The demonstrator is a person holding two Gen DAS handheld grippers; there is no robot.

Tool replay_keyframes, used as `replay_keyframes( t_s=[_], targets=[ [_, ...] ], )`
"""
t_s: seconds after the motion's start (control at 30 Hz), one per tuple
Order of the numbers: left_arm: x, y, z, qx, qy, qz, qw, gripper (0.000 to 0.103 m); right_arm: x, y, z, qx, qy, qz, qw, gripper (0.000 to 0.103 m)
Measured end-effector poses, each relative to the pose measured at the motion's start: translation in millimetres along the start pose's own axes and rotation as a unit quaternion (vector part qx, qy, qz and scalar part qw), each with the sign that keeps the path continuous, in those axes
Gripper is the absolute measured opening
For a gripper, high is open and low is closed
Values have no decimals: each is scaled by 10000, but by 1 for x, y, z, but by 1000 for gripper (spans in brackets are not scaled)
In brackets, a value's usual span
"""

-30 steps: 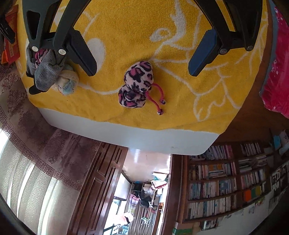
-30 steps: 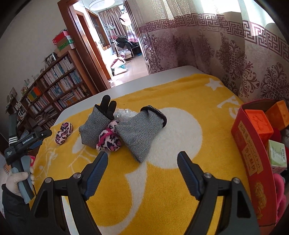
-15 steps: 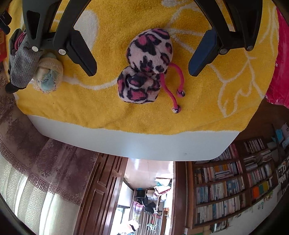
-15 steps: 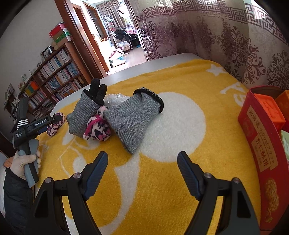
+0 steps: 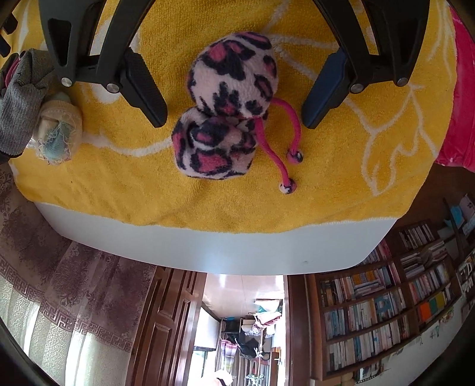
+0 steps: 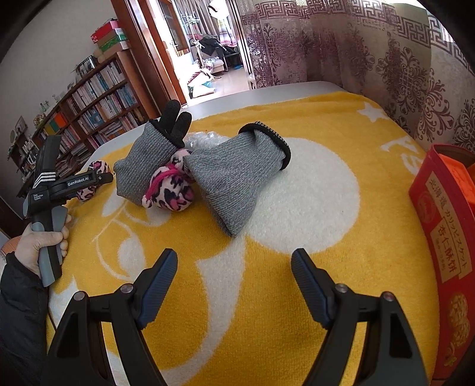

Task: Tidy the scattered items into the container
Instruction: 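Grasp leopard-print plush toy with left while right approaches grey knit sock, then grasp the grey knit sock with the right gripper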

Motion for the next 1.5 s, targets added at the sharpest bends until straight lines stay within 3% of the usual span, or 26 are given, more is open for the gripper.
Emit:
replay_keyframes(
  t_s=[0.07,0.17,0.37,0.53,0.8,1.03,1.1,1.17,1.27,1.5],
  targets=[
    [-3,5,2,-105,-88,5,9999,65,-1,-1,1,5,-31,-41,10000,82],
    [-7,6,3,-182,-173,-200,9995,45,-1,-3,1,18,-87,-133,9999,82],
    [-26,9,4,-170,-461,-357,9982,44,-10,-16,10,279,-213,-235,9991,82],
    [-49,7,13,-242,-715,-597,9954,44,-7,-19,24,574,-78,-136,9982,82],
    [-47,-3,9,-230,-579,-786,9950,44,12,-2,55,407,-33,-299,9987,82],
    [-45,-7,7,-216,-526,-835,9949,44,58,5,57,244,285,-492,9981,82],
    [-44,-6,7,-240,-498,-837,9950,44,59,2,58,116,130,-738,9971,77],
    [-42,-5,6,-267,-484,-834,9950,44,56,4,56,-38,80,-798,9968,58],
    [-41,-5,5,-279,-464,-841,9950,44,46,5,55,4,-31,-767,9971,45],
    [-44,-10,6,-240,-496,-874,9946,44,12,6,51,7,-346,-752,9966,43]
  ],
)
Point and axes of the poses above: each gripper's, at about its wrist camera, not at the fingertips, and x roughly the way its jaws point, y to its left, z to its top, the point moved 9 cm from there along x, roughly the way its jaws point, and after that the axes turned 1 degree about y, right-handed, at the moved point
